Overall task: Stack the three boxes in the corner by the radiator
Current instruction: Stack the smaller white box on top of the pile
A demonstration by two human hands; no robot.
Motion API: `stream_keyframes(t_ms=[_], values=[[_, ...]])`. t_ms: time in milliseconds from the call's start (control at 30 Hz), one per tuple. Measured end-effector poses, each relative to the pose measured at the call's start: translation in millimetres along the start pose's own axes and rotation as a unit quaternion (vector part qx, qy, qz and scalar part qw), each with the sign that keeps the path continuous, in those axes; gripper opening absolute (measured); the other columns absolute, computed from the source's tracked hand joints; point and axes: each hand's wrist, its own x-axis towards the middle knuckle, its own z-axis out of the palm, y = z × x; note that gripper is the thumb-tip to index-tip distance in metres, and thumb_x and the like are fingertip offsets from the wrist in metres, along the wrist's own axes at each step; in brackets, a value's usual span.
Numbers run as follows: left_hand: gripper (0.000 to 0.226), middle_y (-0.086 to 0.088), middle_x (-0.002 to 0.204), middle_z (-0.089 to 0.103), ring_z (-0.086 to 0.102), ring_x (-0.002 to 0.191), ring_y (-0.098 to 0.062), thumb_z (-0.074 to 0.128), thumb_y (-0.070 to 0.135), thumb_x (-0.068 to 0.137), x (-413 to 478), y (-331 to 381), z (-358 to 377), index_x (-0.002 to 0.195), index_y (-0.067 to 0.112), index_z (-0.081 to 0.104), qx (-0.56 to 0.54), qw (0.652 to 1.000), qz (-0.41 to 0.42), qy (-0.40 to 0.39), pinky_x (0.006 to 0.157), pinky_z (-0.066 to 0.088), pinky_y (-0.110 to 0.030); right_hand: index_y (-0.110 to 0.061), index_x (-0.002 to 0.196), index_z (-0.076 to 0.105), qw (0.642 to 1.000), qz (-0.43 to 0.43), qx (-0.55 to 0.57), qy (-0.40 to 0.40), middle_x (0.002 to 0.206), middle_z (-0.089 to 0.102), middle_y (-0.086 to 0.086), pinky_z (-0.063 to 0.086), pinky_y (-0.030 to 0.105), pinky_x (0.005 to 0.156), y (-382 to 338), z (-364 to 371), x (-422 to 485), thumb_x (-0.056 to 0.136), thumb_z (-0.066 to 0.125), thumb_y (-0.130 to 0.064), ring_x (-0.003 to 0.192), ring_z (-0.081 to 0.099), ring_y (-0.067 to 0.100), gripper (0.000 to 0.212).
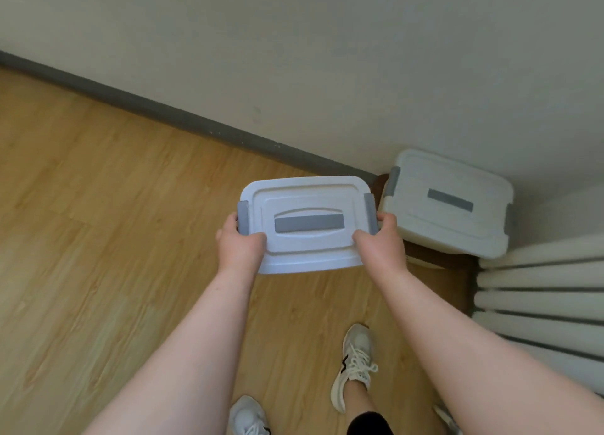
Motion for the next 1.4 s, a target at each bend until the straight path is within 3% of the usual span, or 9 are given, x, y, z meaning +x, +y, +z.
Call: stream_keyframes(t_ms=[133,300,400,533,767,867,1000,1267,1400], values=[[0.058,-0.005,0.120,0.056,0.058,0.100,-0.027,0.054,0.009,0.072,-16,39,40,0.129,0.024,0.050,0.058,0.996,0.065,-0.021,0.089,0.051,-0.046,-0.022,0.134,0.037,0.998,0.010,0.022,0.056,0.118,0.049,0.006,0.053,0.034,0.068,3,-49,14,0.083,0.059,-0.022,0.099,0.057,0.026,0.056],[0.041,0.013,0.083,0.055,0.056,0.075,-0.012,0.052,0.001,0.073,-31,84,106,0.096,0.034,0.047,0.105,0.987,0.116,-0.048,0.057,0.043,-0.024,-0.022,0.139,0.037,0.994,0.034,0.057,0.093,0.119,0.050,0.008,0.045,0.028,0.058,10,-115,52,0.085,0.054,-0.018,0.096,0.057,0.026,0.056],[0.044,0.024,0.075,0.045,0.046,0.066,0.003,0.055,0.002,0.075,-37,110,155,0.107,0.032,0.050,0.112,0.984,0.121,-0.068,0.050,0.035,-0.019,-0.021,0.142,0.035,0.990,0.038,0.057,0.122,0.122,0.049,0.008,0.049,0.032,0.070,20,-158,80,0.087,0.056,-0.020,0.101,0.055,0.026,0.058],[0.043,0.024,0.077,0.046,0.047,0.068,0.004,0.059,0.005,0.076,-42,128,213,0.116,0.021,0.055,0.123,0.975,0.147,-0.112,0.052,0.037,-0.018,-0.020,0.141,0.036,0.986,0.035,0.046,0.154,0.123,0.051,0.008,0.041,0.025,0.060,40,-204,111,0.088,0.059,-0.023,0.096,0.051,0.020,0.058],[0.059,0.026,0.084,0.047,0.055,0.082,-0.008,0.055,-0.002,0.075,-42,142,294,0.129,0.020,0.050,0.160,0.949,0.181,-0.204,0.055,0.037,-0.014,-0.016,0.140,0.039,0.982,0.057,0.047,0.174,0.132,0.053,0.009,0.042,0.032,0.076,86,-257,155,0.087,0.060,-0.024,0.107,0.055,0.025,0.058],[0.069,0.012,0.114,0.058,0.055,0.102,-0.017,0.053,-0.002,0.078,-37,141,315,0.142,0.020,0.038,0.197,0.938,0.172,-0.228,0.067,0.041,-0.016,-0.016,0.142,0.037,0.982,0.063,0.043,0.175,0.135,0.052,0.008,0.044,0.032,0.081,101,-266,167,0.086,0.062,-0.024,0.114,0.055,0.029,0.061],[0.076,0.001,0.144,0.045,0.049,0.124,-0.022,0.055,0.001,0.082,-28,133,332,0.149,0.020,0.025,0.247,0.929,0.155,-0.228,0.084,0.040,-0.024,-0.017,0.144,0.035,0.985,0.069,0.040,0.153,0.137,0.052,0.008,0.044,0.031,0.084,113,-267,179,0.085,0.065,-0.020,0.116,0.055,0.028,0.067],[0.076,-0.006,0.138,0.044,0.050,0.094,-0.018,0.049,0.006,0.086,-17,111,342,0.147,0.040,0.021,0.317,0.904,0.169,-0.233,0.064,0.040,-0.023,-0.024,0.145,0.033,0.992,0.059,0.051,0.095,0.113,0.049,-0.006,0.041,0.030,0.081,133,-254,183,0.085,0.061,-0.007,0.100,0.047,0.013,0.069],[0.077,-0.003,0.136,0.044,0.052,0.101,-0.019,0.048,0.000,0.084,-11,109,346,0.146,0.039,0.025,0.304,0.910,0.187,-0.210,0.059,0.038,-0.016,-0.024,0.147,0.030,0.989,0.061,0.057,0.120,0.119,0.052,-0.003,0.040,0.028,0.079,132,-249,190,0.086,0.061,-0.007,0.101,0.048,0.014,0.071]])
